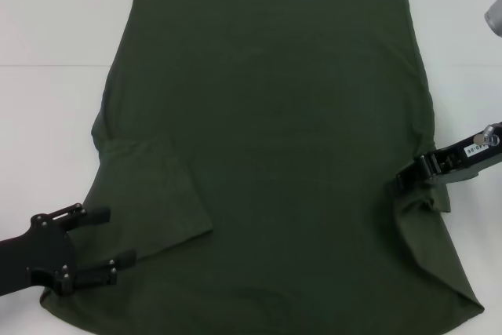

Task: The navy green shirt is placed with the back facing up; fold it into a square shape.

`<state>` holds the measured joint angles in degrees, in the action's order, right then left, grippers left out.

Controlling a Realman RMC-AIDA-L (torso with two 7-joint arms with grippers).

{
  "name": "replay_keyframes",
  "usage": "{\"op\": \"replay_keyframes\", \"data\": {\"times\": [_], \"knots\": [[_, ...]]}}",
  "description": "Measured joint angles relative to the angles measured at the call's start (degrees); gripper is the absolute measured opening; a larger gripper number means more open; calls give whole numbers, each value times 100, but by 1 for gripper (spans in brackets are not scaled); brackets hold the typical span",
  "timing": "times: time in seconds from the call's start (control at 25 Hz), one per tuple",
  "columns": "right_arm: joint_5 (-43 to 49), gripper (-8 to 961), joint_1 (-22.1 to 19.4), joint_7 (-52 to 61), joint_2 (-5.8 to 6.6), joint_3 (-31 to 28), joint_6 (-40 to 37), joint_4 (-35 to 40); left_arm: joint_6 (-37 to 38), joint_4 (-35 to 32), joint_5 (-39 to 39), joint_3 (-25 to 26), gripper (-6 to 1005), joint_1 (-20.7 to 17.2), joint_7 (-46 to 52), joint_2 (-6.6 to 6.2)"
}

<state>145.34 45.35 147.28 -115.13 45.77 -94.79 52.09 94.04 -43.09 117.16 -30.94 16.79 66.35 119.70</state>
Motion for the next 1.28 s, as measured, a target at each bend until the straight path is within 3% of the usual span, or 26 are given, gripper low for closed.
{"op": "replay_keyframes", "data": {"times": [0.2, 0.36, 0.76, 0.92, 1.28], "knots": [[-355, 199, -82, -33, 29, -101, -59, -112, -13, 8, 0, 0, 850, 16, -2, 0], [-712, 397, -186, -131, 114, -330, -71, -351, -56, 13, -24, 0, 850, 29, -1, 7], [-1768, 673, -744, -523, 448, -789, -75, -1054, -159, 12, -45, 17, 849, 78, 1, 44], [-1804, 789, -767, -537, 475, -804, -101, -1104, -159, 11, -45, 59, 850, 104, 1, 44], [-1769, 788, -727, -507, 483, -746, -156, -1109, -159, 11, -85, 71, 850, 120, 1, 51]]}}
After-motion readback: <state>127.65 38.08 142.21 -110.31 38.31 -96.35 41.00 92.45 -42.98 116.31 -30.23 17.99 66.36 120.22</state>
